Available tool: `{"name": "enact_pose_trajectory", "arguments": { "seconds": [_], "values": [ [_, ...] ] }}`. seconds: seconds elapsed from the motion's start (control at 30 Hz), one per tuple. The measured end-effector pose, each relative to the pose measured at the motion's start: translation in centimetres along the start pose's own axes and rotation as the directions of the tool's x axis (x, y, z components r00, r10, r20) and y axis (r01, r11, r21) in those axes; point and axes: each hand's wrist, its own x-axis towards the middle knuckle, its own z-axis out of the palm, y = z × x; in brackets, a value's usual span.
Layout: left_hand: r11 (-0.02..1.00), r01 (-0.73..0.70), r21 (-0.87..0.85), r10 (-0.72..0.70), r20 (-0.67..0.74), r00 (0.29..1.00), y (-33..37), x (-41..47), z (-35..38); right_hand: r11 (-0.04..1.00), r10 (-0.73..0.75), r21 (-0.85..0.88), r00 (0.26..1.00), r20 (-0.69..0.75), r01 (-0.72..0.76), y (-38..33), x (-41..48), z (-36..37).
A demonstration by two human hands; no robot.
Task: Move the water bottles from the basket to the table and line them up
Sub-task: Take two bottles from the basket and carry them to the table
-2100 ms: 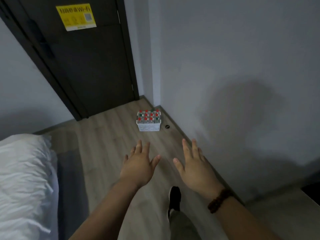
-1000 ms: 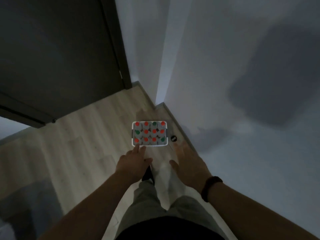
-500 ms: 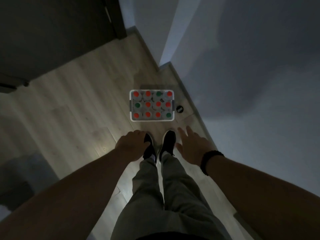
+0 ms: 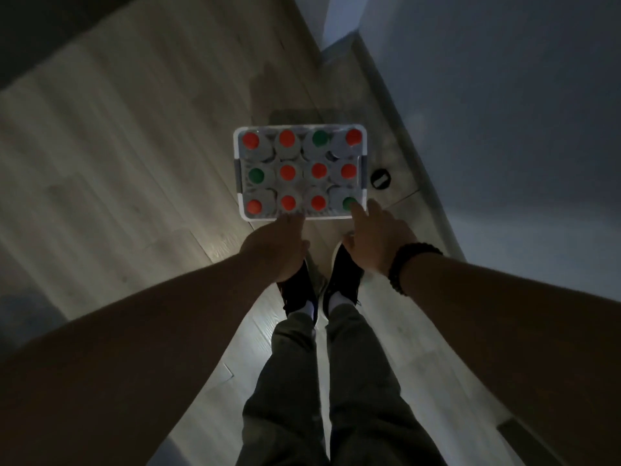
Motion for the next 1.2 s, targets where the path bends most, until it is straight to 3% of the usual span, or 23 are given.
{"name": "enact_pose_trajectory", "arguments": {
  "seconds": [0.27,0.4,0.53,0.67,0.9,1.2],
  "values": [
    [0.994,-0.066,0.086,0.069,-0.03,0.997,-2.0,11.5,2.2,0.993,-0.019,-0.116,1.0,-0.002,0.019,2.6,9.2,3.7],
    [0.962,-0.117,0.246,0.142,-0.087,0.986,-1.8,14.2,2.5,0.996,-0.057,-0.076,0.998,-0.01,0.056,2.7,12.2,5.1],
    [0.927,-0.016,0.374,0.043,-0.065,0.997,0.0,15.8,2.3,0.989,-0.089,0.121,0.996,-0.011,0.09,3.0,14.3,5.3],
    [0.936,0.053,0.347,-0.03,-0.071,0.997,1.4,17.0,3.4,0.986,-0.104,0.13,0.994,-0.035,0.108,3.6,15.1,5.3],
    [0.93,0.127,0.344,-0.094,-0.111,0.989,1.5,15.6,4.3,0.992,-0.067,0.106,0.998,0.007,0.066,3.3,14.8,4.5],
    [0.911,0.082,0.404,-0.045,-0.099,0.994,3.1,8.7,0.2,0.994,-0.035,0.104,0.999,0.013,0.033,1.7,8.9,0.3]
  ]
}}
